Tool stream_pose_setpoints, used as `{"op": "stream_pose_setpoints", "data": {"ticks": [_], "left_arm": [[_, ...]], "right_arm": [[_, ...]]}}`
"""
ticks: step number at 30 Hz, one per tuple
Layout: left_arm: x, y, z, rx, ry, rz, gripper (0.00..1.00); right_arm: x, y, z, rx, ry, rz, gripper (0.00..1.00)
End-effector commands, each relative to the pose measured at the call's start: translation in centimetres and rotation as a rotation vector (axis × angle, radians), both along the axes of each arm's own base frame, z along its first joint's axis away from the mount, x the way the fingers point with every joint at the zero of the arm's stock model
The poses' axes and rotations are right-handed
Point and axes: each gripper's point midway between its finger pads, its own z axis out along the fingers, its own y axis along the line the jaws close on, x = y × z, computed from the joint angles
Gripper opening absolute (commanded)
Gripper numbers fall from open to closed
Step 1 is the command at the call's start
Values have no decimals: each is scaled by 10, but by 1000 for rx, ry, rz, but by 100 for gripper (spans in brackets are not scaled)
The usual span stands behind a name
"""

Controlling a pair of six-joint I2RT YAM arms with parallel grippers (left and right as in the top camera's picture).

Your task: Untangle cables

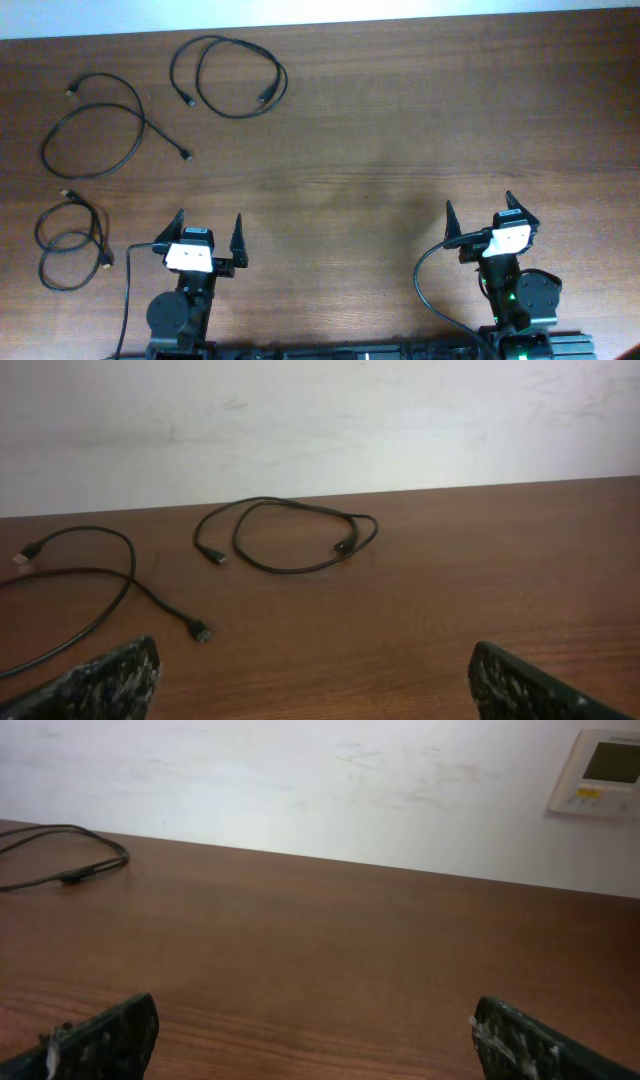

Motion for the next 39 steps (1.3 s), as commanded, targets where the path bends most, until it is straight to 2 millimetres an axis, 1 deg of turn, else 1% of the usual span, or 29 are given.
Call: {"op": "stream_pose_setpoints", "data": {"ticks": [1, 28, 31, 39], "left_arm": [[0, 2, -2, 17, -3, 11, 99], [0, 2, -2, 17, -3, 11, 99], [0, 2, -2, 17, -3, 11, 99], [0, 2, -2, 17, -3, 11, 99]], "right_arm": [[0, 2, -1, -7, -1, 11, 99], [0, 2, -1, -7, -1, 11, 99], [0, 4, 4, -7, -22, 19, 99], [0, 1, 4, -8, -23, 2, 99]]}}
